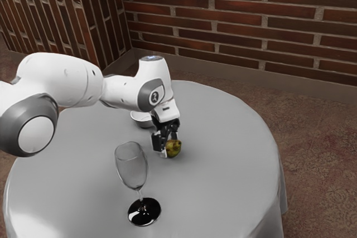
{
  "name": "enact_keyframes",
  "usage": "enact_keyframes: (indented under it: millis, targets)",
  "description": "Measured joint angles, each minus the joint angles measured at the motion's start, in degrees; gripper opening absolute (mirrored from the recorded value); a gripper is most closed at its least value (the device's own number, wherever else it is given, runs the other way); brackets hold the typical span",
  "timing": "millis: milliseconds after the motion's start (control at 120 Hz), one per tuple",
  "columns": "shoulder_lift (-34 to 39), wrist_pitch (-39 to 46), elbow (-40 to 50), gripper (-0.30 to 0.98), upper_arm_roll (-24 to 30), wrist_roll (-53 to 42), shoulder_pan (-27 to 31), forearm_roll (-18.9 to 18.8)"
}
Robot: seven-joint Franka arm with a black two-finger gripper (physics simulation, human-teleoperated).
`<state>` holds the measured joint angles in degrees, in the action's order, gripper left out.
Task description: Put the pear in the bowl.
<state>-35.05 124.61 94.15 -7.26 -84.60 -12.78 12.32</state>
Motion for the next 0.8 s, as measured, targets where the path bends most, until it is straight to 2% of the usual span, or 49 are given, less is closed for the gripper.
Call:
enact_keyframes:
  millis: [400,633,800]
  targets:
    - [-1.0,2.4,-0.6,0.69,0.6,-2.1,-0.1,-0.1]
    - [-1.3,3.5,-0.7,0.43,0.6,-2.5,-0.1,0.8]
    - [-0.9,4.0,-0.8,0.38,0.6,-2.6,-0.1,1.0]
